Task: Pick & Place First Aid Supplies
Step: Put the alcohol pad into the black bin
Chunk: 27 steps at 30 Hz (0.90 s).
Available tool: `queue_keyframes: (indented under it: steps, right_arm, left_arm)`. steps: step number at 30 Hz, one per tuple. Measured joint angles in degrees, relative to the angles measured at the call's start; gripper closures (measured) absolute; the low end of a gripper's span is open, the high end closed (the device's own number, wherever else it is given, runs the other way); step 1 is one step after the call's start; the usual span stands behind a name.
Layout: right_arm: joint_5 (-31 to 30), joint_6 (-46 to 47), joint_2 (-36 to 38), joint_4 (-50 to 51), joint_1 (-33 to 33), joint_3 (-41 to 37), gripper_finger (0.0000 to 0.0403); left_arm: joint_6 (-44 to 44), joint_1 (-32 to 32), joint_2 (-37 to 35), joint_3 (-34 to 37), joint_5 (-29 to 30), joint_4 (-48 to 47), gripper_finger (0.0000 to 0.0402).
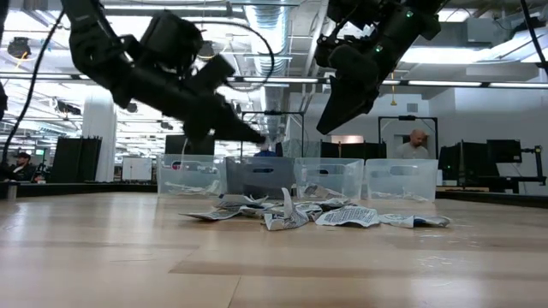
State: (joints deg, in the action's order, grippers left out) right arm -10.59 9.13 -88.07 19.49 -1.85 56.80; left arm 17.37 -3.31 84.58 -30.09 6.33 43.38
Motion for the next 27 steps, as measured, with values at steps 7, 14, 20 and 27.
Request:
queue_keyframes:
  steps: [7, 14, 20, 27]
  right_arm:
    - [-0.27, 0.00, 0.00, -0.22, -0.04, 0.00, 0.0283]
    - [-1.52, 1.05, 0.00, -0.17, -0.04, 0.00, 0.0283]
    - [-1.55, 2.53, 0.00, -0.04, -0.17, 0.00, 0.0283]
    - [-3.95, 4.35, 0.00, 0.06, -0.36, 0.00, 0.0283]
  left_arm:
    - [0.46, -2.25, -6.10, -0.07, 1.77, 0.13, 0.0389]
    - [-0.26, -7.42, -9.09, -0.07, 1.77, 0.39, 0.0392]
    - [-7.83, -15.02, -8.72, -0.13, 0.94, 1.72, 0.0385]
    - [-9.12, -21.12, -6.78, -0.15, -3.00, 4.31, 0.0370]
